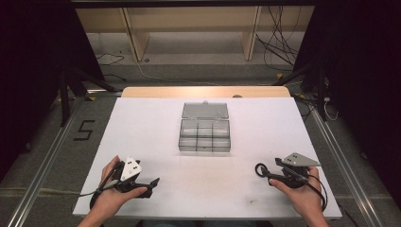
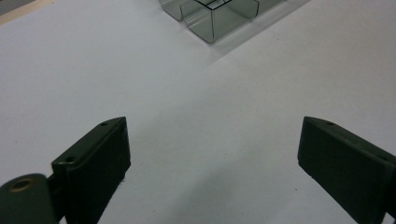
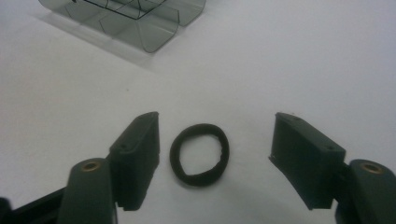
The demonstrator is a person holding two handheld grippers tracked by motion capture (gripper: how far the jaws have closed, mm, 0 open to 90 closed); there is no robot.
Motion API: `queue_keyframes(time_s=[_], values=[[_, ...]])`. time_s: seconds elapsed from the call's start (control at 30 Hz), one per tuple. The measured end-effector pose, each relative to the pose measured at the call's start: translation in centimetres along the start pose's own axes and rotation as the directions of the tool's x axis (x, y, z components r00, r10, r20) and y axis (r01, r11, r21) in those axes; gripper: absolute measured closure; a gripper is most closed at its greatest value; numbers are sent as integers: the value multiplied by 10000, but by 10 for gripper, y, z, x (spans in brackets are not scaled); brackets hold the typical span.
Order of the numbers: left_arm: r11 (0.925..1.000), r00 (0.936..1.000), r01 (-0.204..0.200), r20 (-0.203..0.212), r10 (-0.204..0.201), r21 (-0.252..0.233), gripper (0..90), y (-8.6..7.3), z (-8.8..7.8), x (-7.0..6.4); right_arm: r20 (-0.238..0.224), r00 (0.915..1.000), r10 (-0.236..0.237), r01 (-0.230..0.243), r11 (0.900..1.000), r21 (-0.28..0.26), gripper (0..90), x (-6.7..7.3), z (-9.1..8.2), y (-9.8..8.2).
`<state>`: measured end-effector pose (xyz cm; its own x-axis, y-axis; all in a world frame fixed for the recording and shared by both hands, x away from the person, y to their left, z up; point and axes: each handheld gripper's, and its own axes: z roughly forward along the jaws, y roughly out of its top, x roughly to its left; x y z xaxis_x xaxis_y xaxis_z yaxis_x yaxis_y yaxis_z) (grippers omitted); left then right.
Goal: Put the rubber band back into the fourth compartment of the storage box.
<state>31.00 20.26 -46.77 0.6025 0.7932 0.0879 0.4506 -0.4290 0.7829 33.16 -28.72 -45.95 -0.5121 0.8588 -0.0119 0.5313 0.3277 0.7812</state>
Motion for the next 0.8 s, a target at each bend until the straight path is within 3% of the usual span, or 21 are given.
queue_keyframes(time_s=[0.07, 0.17, 0.6, 0.8], values=[[10000, 10000, -1, 7, 1, -28, 88, 0, 0, 0, 38, 9999, 95, -95, 9999, 113, 467, -1, -2, 1], [10000, 10000, -22, 22, 22, 8, 89, 0, 0, 0, 169, 9996, 214, -216, 9997, 151, 506, -2, -2, 2], [10000, 10000, -6, 35, 6, 10, 91, 0, 0, -1, 65, 9986, 523, -527, 9926, 1096, 615, -7, 16, 2], [10000, 10000, -59, 54, 59, 35, 91, 0, 1, -1, 190, 9989, 427, -451, 9872, 1529, 664, -9, 26, 2]])
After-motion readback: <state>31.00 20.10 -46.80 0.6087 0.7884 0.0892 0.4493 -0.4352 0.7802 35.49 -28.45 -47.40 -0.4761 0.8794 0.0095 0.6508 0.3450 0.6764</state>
